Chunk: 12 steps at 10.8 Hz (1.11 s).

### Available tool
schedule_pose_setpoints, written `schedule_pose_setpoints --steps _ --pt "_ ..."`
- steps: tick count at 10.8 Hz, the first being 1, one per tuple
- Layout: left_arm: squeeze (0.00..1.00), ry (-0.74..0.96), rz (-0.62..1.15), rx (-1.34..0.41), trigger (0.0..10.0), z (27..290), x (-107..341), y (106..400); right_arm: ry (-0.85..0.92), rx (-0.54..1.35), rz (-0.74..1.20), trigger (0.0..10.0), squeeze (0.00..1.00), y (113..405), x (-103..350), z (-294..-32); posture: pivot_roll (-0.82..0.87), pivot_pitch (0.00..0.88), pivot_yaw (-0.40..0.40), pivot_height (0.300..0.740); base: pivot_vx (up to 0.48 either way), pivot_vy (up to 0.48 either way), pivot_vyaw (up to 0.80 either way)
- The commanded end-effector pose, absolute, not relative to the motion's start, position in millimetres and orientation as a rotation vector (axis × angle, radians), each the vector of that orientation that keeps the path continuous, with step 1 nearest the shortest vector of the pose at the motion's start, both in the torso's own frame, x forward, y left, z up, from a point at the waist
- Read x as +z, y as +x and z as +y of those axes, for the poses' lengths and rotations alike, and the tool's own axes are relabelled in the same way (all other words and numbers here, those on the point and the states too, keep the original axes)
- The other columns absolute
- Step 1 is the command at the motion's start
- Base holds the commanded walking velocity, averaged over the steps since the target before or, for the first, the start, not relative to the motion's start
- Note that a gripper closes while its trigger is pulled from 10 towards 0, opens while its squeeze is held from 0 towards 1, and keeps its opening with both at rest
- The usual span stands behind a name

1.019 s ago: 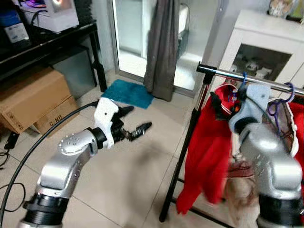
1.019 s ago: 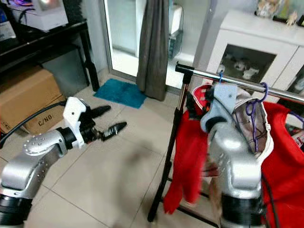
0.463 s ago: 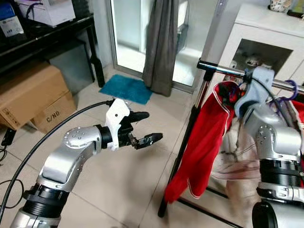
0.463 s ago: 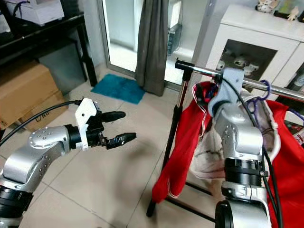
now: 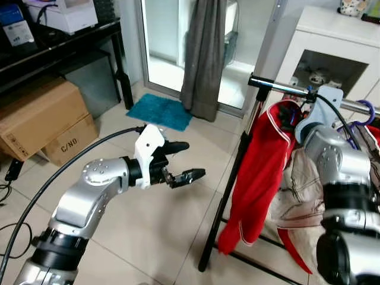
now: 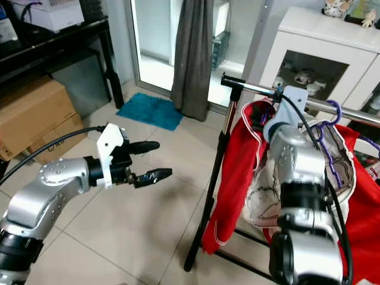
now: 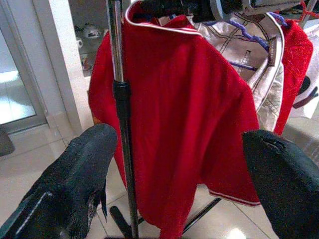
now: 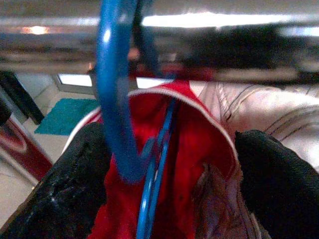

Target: Hang hanger

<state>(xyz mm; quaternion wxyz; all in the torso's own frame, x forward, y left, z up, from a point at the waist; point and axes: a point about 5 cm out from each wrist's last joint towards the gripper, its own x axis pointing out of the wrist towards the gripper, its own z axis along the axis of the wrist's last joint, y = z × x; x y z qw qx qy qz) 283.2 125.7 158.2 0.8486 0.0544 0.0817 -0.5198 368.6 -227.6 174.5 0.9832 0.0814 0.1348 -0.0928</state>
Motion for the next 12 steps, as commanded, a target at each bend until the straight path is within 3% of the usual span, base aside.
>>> schedule_pose_setpoints --steps 1,12 --pt "0.00 0.139 0.152 -1.124 10.0 121 164 285 0.151 -0.207 0.256 0.0 0.00 371 179 -235 -0.12 0.000 -0.035 0.740 0.000 0.000 0.00" --pt "0.00 0.178 0.174 -1.155 10.0 119 158 285 0.159 -0.141 0.413 0.0 0.00 378 150 -253 -0.14 0.000 -0.052 0.740 0.000 0.000 0.00"
